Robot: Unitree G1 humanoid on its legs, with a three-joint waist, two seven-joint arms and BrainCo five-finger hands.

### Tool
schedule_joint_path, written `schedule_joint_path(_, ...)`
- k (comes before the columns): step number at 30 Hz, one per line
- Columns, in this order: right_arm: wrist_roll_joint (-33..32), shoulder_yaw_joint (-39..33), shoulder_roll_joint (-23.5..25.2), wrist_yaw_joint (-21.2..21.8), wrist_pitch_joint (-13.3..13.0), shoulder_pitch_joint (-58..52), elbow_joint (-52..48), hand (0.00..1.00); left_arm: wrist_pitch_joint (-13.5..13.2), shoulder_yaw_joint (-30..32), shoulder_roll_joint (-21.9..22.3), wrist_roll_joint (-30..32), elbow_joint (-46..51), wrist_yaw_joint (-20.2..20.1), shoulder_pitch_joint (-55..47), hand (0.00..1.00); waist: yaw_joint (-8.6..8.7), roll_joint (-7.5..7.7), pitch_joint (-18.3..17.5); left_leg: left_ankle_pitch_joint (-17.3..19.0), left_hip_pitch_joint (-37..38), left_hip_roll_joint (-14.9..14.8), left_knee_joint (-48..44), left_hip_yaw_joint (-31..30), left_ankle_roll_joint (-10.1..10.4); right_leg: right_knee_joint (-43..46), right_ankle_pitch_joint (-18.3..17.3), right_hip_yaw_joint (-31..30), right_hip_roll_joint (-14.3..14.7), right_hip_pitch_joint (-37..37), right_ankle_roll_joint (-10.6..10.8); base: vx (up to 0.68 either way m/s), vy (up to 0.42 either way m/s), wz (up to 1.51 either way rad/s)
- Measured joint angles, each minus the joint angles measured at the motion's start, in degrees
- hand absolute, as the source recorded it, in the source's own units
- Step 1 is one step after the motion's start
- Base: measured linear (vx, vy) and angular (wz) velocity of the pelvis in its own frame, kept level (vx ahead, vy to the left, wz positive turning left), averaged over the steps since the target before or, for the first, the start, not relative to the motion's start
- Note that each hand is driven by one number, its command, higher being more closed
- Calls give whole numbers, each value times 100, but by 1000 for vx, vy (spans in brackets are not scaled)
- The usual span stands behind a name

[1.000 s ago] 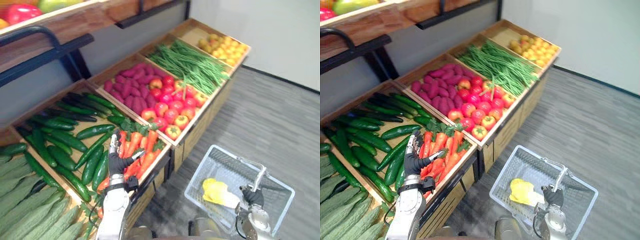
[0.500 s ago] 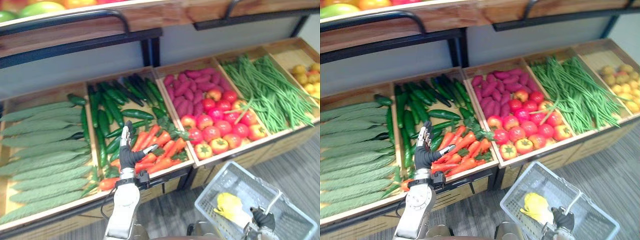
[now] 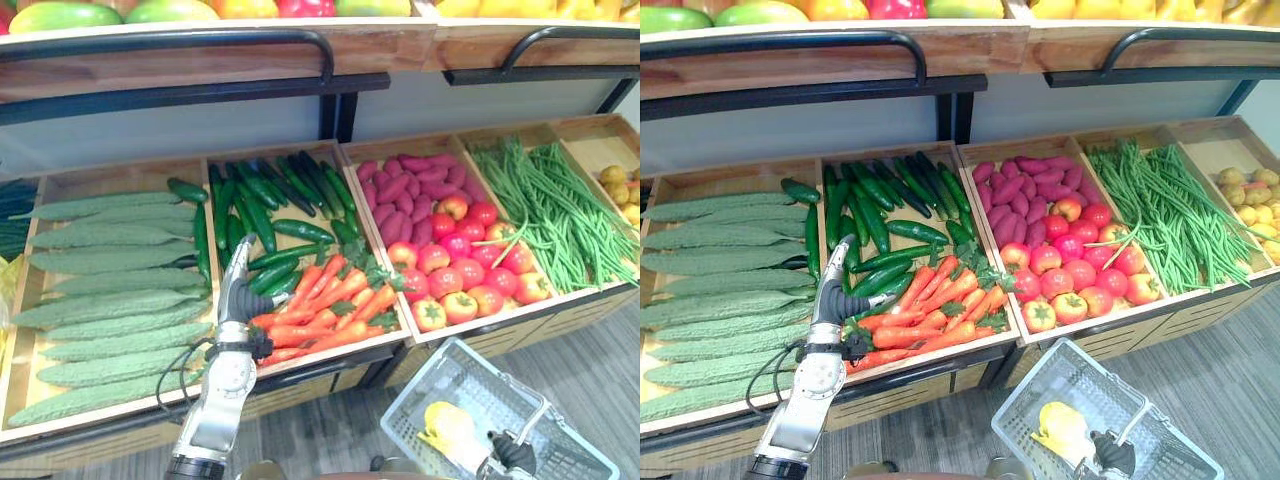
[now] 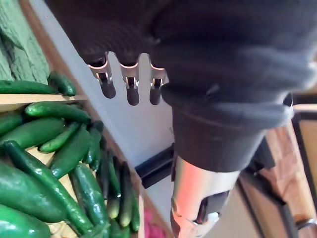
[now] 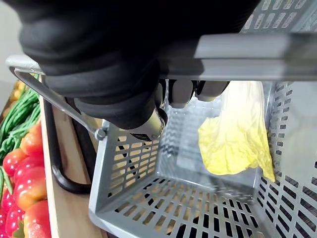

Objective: Pick vegetable in the basket

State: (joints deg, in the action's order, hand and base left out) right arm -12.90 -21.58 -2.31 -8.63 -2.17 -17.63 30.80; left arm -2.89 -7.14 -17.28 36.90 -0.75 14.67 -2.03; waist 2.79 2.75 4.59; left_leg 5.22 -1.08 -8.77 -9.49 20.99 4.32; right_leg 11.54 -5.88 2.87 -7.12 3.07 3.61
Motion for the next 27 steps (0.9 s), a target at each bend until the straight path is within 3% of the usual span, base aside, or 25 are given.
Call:
schedule_joint_path(5,182,16,-130,119,-10,216,55,100,-4,-74,-435,556,-667,-330,51,0,149,-83,46,-308,51,89,437,75,-26,-190,154,-50,1,113,38,-50,-15,-6)
schedule_joint_path(12,221,129,-286,122,-15,485,55,100,-43,-451,-488,901,-1044,-479,85,0,276,-274,176,-542,-125,184,768,201,-48,-374,333,-190,-11,455,114,-94,0,-11)
schedule_joint_path(16,222,133,-292,113,-16,595,54,100,-66,-661,-471,1051,-1170,-485,146,0,277,-295,302,-543,-295,186,754,260,-48,-387,399,-290,1,667,117,-40,-4,-13)
schedule_joint_path(24,220,198,-353,88,-33,843,16,100,48,-1037,-346,1397,-1806,-461,1208,0,302,-277,621,-590,-544,186,701,284,-93,-381,497,-379,4,896,176,19,0,-1)
schedule_joint_path(27,216,318,-379,84,-105,930,-94,100,257,-1074,-265,1673,-2140,-342,1681,0,380,-239,798,-584,-632,176,653,293,-96,-354,498,-401,6,981,175,-3,-3,-1)
